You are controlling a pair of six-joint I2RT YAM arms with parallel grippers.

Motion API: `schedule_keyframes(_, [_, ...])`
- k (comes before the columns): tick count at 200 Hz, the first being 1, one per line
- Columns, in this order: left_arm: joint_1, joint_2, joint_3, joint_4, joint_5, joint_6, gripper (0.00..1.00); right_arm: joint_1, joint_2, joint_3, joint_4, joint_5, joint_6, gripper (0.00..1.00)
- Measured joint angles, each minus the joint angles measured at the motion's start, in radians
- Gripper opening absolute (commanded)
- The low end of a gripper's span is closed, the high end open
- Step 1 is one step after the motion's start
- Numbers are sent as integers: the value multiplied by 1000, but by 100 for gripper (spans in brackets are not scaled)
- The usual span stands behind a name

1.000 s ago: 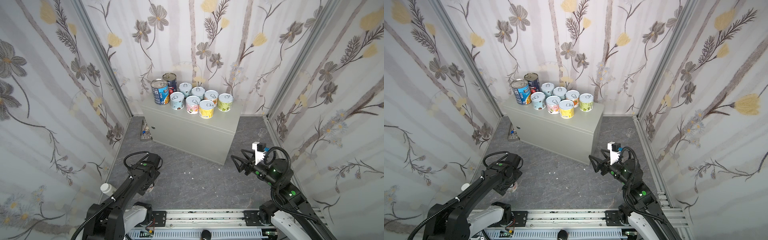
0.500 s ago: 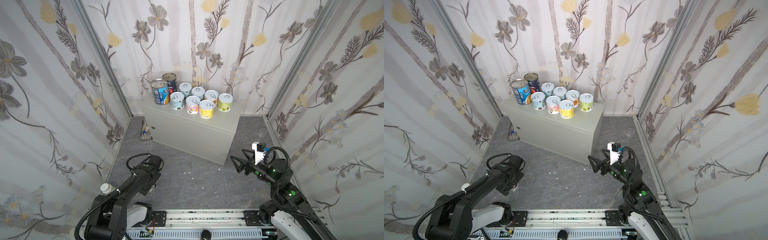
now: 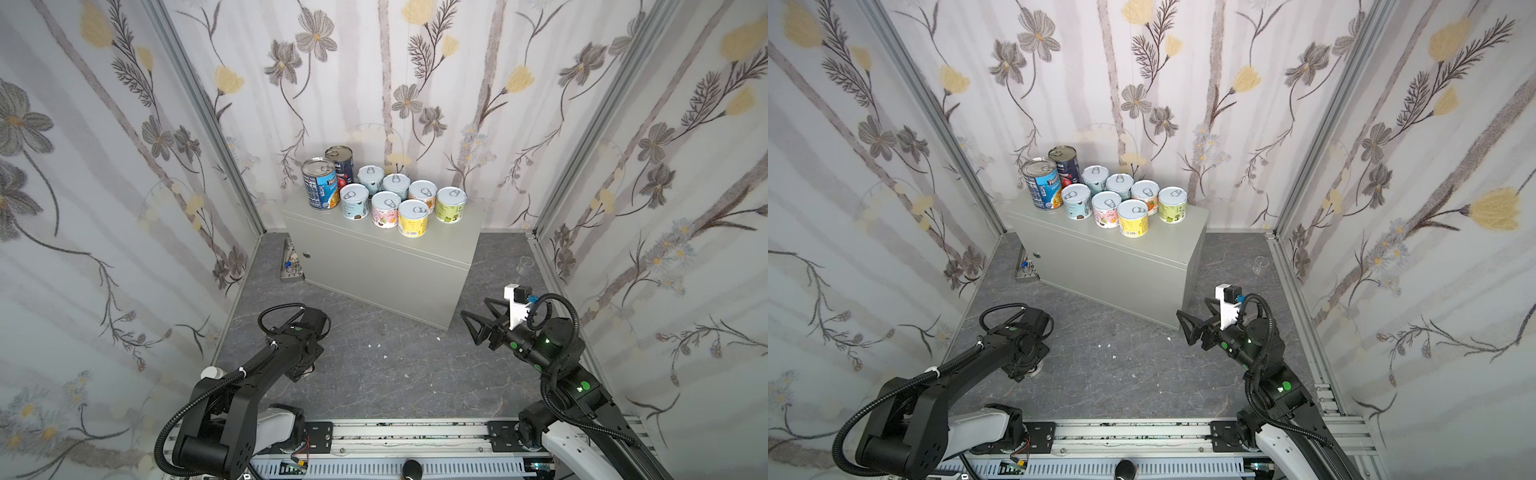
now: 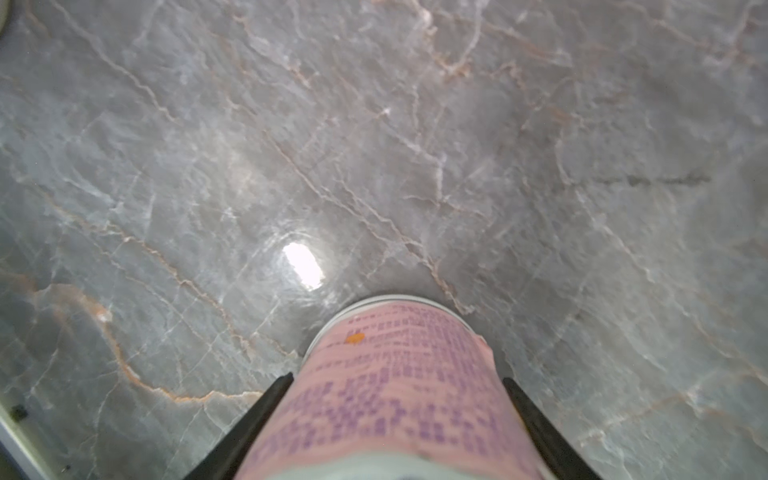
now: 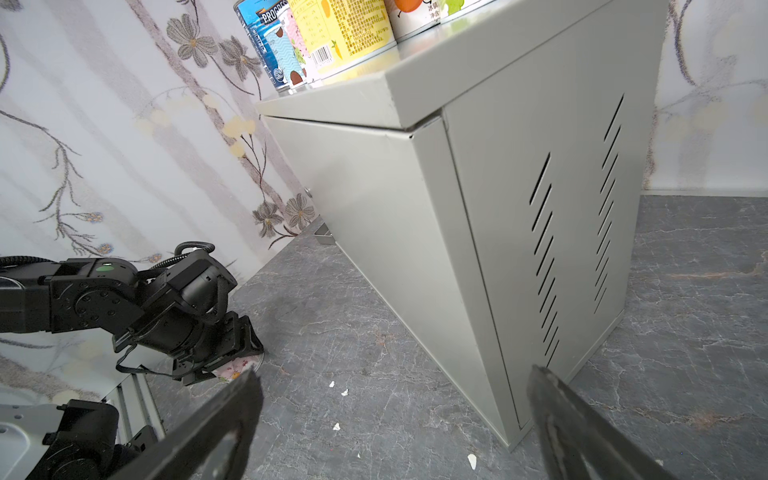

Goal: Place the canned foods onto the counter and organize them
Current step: 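Lift the pink-labelled can with left gripper and carry it toward the cabinet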

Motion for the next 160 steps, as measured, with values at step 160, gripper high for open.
schedule_keyframes(160, [-257, -21, 341, -49, 50, 398, 55, 0, 24, 6, -2, 3, 0, 100])
